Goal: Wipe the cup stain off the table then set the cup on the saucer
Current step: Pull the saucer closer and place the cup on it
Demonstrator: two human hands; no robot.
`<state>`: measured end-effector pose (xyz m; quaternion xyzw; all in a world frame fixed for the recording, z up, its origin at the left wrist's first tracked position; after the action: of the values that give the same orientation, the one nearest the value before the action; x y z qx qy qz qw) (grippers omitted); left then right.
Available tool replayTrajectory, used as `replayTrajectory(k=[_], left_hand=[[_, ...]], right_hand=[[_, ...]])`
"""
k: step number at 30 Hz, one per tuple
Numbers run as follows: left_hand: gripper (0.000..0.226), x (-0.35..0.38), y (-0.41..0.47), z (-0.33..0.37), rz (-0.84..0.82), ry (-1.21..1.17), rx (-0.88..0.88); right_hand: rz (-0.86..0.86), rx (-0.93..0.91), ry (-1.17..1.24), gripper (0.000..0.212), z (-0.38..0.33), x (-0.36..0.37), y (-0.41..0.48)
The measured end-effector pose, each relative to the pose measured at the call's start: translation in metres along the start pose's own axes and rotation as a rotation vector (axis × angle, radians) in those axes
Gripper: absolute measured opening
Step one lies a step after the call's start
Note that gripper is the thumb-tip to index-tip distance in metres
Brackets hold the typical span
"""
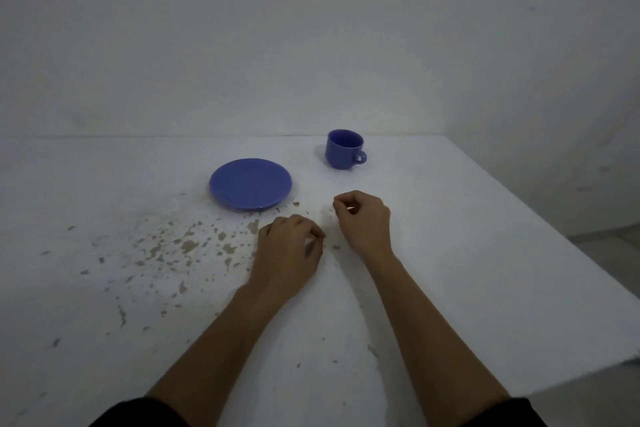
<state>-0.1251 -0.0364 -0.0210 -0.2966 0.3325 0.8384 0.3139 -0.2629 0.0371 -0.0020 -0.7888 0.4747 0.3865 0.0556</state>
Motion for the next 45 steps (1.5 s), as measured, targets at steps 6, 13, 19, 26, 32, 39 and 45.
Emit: replayTrajectory(k=[6,13,19,26,32,39,45], left_hand=[[0.019,0.006,-0.004,0.0,0.004,0.056,0.09],[0.017,0.011,-0.003,-0.001,0.006,0.104,0.073],[0.023,0.011,-0.002,-0.002,0.005,0.105,0.053],[0.021,0.012,-0.003,-0.002,-0.007,0.086,0.056],[0.019,0.009,-0.003,-0.002,0.006,0.076,0.075],[0.022,-0.009,-0.014,-0.006,-0.032,0.045,0.068],[0.025,-0.074,-0.036,-0.064,0.056,0.154,-0.162]], right_hand=[[0.074,0.237,0.051,0.032,0.04,-0.01,0.057],[-0.074,0.415,0.181,0.042,0.045,0.013,0.106],[-0.084,0.455,0.305,0.027,0.047,0.026,0.116],[-0.113,0.472,0.444,0.026,0.053,0.031,0.121],[-0.122,0.39,0.34,0.023,0.048,0.03,0.118],[-0.173,0.171,0.377,0.018,0.001,0.031,0.077],[-0.358,0.058,0.486,0.022,-0.058,0.056,0.038]])
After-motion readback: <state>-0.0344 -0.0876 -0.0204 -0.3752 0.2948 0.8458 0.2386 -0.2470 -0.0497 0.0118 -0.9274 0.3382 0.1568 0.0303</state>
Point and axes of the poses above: each hand's wrist, its own y-axis towards the middle knuckle, its own x-axis out of the palm, z = x × y, the point moved 9 cm from there along y, towards the middle knuckle, and after that the axes turned 7 degrees about -y, right-handed, at the moved point
